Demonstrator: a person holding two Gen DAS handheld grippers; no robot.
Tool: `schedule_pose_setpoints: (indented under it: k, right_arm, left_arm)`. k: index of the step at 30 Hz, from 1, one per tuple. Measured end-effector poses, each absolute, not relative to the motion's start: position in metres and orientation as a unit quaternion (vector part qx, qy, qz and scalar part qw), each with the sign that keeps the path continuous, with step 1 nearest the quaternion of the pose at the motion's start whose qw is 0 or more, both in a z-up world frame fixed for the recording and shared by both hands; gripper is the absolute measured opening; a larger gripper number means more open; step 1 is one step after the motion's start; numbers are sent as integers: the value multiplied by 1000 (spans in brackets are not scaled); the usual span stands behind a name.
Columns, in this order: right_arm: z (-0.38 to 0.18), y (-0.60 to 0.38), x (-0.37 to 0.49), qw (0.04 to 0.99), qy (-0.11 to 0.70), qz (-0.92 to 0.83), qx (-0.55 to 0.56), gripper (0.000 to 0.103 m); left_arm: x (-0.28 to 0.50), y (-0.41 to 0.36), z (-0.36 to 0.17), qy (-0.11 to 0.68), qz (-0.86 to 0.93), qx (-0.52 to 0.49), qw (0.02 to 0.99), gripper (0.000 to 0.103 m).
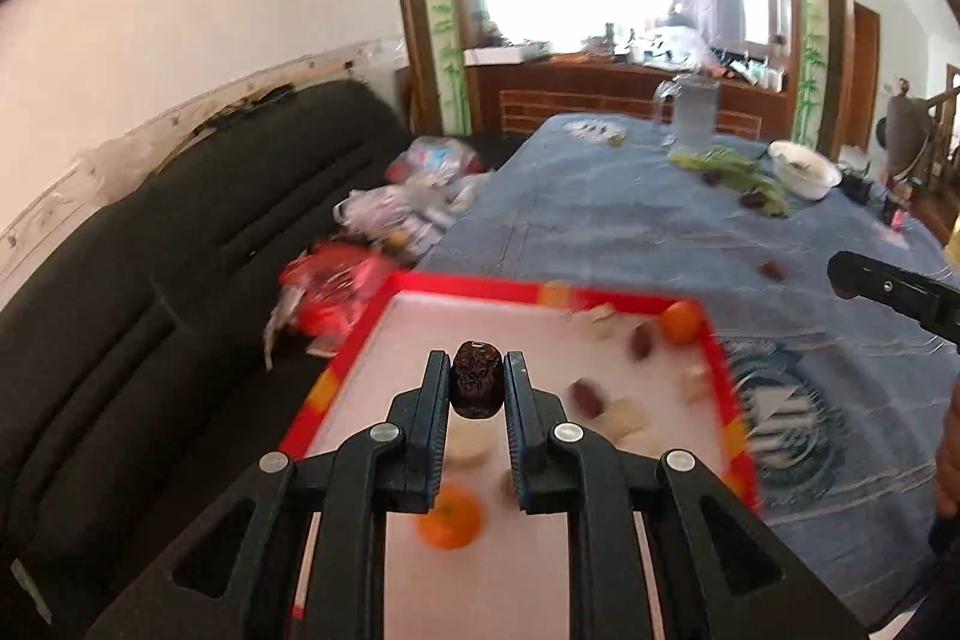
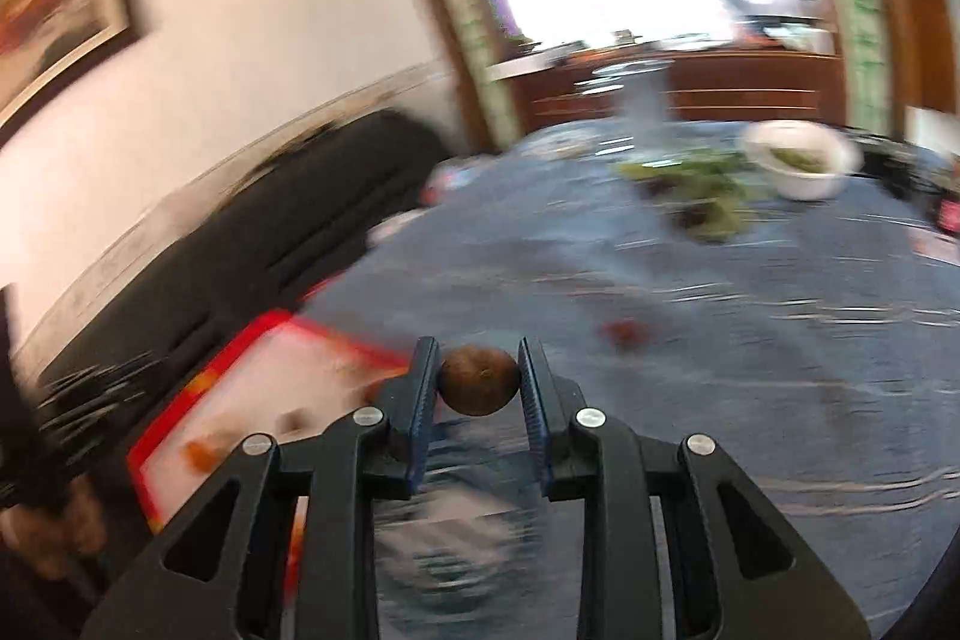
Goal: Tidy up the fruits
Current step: 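Carry the brown fruit and date over the red tray and open both grippers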
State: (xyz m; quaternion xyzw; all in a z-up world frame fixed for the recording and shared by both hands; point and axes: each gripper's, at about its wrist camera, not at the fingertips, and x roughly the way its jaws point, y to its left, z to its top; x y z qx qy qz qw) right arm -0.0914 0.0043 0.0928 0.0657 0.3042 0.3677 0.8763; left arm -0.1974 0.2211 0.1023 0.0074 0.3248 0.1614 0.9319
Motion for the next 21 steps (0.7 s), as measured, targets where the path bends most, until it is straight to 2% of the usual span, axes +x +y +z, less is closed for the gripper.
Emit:
schedule_pose_setpoints:
  k: [8, 21]
  right_arm:
    - [63, 110, -101, 846, 341, 409, -3, 29]
    - [22, 152, -78, 840, 397, 365, -60, 29]
  left_arm:
    - [-200, 213, 70, 349, 122, 21, 929, 16]
    - [-193, 204, 51, 370, 115, 33, 921, 16]
